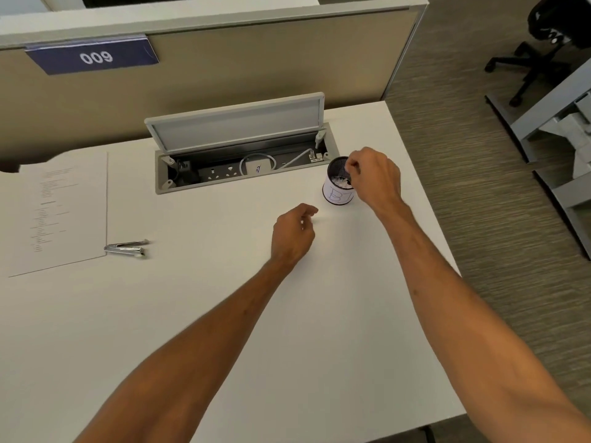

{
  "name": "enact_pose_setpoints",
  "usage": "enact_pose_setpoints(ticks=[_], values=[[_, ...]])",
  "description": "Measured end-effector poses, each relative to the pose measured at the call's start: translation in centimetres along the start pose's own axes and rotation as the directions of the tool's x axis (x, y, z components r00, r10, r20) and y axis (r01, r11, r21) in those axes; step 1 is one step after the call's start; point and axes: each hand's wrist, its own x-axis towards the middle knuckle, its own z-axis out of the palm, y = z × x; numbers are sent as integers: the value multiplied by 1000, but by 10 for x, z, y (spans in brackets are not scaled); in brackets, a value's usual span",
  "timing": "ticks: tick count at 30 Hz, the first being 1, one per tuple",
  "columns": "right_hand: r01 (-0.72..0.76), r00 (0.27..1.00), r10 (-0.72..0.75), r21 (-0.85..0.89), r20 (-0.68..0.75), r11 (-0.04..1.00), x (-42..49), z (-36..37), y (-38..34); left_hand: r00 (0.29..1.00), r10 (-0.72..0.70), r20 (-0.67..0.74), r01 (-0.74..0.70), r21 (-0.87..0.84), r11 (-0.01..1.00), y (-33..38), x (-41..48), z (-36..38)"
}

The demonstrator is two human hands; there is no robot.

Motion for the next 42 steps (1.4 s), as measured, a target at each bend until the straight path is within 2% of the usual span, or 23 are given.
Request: enact_pose_setpoints(ticks=[3,8,12,14,16,17,19,22,24,28,31,36,42], values=[[67,996,-58,-126,70,990,5,-1,-5,998,41,39,-42,28,999,4,11,2],[-4,1000,3,-89,-6,996,3,2,-11,997,60,51,-63,65,996,1,19,5],[-32,991,36,31,-130,999,-10,5,-11,995,76,66,-84,126,988,-6,16,2],[-47,965,78,127,-252,991,-26,5,-16,993,90,74,-102,183,978,-13,12,-1],[-49,944,116,218,-309,975,-52,8,-25,992,107,69,-119,214,969,-20,9,-5],[-48,949,127,265,-289,963,-67,14,-28,991,117,71,-130,226,965,-24,7,-8],[-75,980,127,311,-152,948,-99,33,-30,985,138,102,-160,263,951,-32,2,-13],[-39,996,19,224,91,974,-135,69,-23,969,151,195,-209,323,923,-45,-5,-19],[22,987,-51,188,153,982,-144,84,-20,952,173,251,-257,354,899,-51,-7,-20],[122,978,-141,122,155,985,-141,95,-18,916,209,342,-346,412,843,-62,-17,-19],[160,973,-172,90,155,983,-138,98,-17,905,252,343,-389,428,816,-72,-30,-17],[174,972,-178,45,154,984,-138,104,-20,931,266,251,-351,412,841,-78,-43,-14],[163,972,-156,-26,176,986,-139,100,-34,933,245,264,-342,435,833,-84,-53,-9]])
